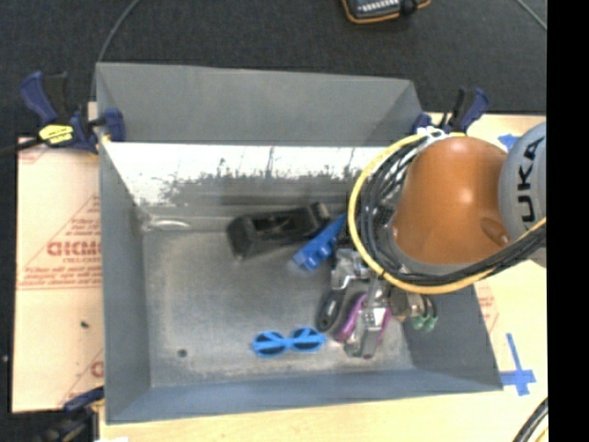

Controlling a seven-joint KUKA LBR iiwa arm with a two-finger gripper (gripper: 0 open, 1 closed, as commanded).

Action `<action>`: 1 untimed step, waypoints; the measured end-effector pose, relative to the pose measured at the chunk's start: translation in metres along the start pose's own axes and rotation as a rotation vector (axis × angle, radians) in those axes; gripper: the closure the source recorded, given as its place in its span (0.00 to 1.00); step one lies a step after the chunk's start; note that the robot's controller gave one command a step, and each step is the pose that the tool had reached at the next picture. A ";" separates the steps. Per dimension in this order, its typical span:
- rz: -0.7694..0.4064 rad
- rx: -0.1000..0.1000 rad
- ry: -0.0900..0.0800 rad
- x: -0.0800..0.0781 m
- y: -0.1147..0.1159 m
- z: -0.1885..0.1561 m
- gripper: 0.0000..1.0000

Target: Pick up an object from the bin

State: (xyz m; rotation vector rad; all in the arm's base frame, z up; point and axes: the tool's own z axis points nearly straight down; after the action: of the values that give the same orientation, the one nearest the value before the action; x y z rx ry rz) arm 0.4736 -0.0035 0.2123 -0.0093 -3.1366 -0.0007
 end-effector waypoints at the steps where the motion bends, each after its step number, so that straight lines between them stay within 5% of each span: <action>1: 0.000 0.000 -0.008 -0.002 0.000 -0.003 0.00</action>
Offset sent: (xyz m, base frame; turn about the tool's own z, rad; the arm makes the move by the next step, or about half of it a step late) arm -0.0015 0.0240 -0.1423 0.1396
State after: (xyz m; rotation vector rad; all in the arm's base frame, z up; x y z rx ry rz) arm 0.4753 -0.0036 0.2155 -0.0094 -3.1442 -0.0005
